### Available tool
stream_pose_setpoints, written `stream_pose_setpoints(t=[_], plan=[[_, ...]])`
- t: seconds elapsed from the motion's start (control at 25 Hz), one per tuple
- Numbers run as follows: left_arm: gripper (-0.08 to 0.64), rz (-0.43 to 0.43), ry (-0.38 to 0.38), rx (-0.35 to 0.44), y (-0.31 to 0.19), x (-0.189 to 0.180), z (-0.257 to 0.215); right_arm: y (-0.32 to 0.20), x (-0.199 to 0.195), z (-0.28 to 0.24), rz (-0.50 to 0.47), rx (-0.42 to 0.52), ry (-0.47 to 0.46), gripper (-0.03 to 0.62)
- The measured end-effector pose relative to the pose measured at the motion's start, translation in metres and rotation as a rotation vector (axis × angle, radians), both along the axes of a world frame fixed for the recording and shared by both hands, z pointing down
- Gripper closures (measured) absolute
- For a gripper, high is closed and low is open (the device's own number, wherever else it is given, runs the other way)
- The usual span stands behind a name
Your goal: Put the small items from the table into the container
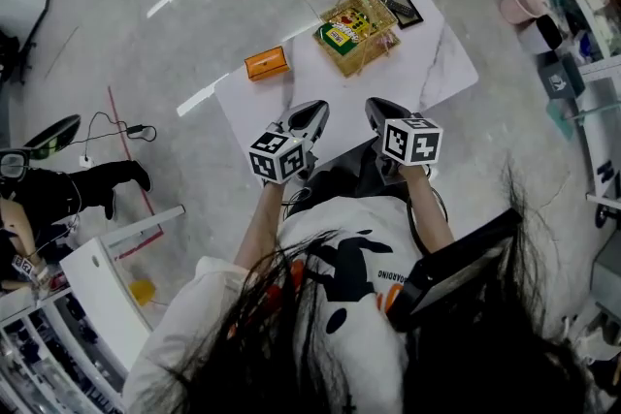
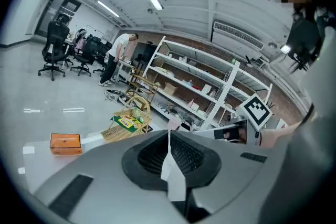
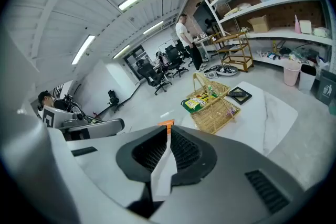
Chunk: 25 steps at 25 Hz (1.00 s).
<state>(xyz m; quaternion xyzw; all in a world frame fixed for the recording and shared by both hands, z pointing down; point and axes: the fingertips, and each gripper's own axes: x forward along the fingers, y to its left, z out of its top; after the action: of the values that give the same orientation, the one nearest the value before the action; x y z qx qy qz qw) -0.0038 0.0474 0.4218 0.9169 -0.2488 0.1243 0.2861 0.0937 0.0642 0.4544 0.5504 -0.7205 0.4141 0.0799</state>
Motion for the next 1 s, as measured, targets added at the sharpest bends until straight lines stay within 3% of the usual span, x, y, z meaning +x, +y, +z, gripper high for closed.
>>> stream_pose_setpoints(t=[0.28,0.56,1.0], plan=[[0.552,-0.007,0.012,0.011,0.019,-0.015,-0.006,0.024,-0.013,-0.013,-0.028,0.026,0.035,0.563],[0.552,0.038,0.000,0.048,0.033,-0.011,-0.011,0.040,-0.012,-0.014,-0.007,0.028,0.031,0.566],[0.552,0.035,-0.001,0.064,0.038,-0.022,-0.014,0.041,-0.028,-0.013,-0.039,0.028,0.047,0.566]])
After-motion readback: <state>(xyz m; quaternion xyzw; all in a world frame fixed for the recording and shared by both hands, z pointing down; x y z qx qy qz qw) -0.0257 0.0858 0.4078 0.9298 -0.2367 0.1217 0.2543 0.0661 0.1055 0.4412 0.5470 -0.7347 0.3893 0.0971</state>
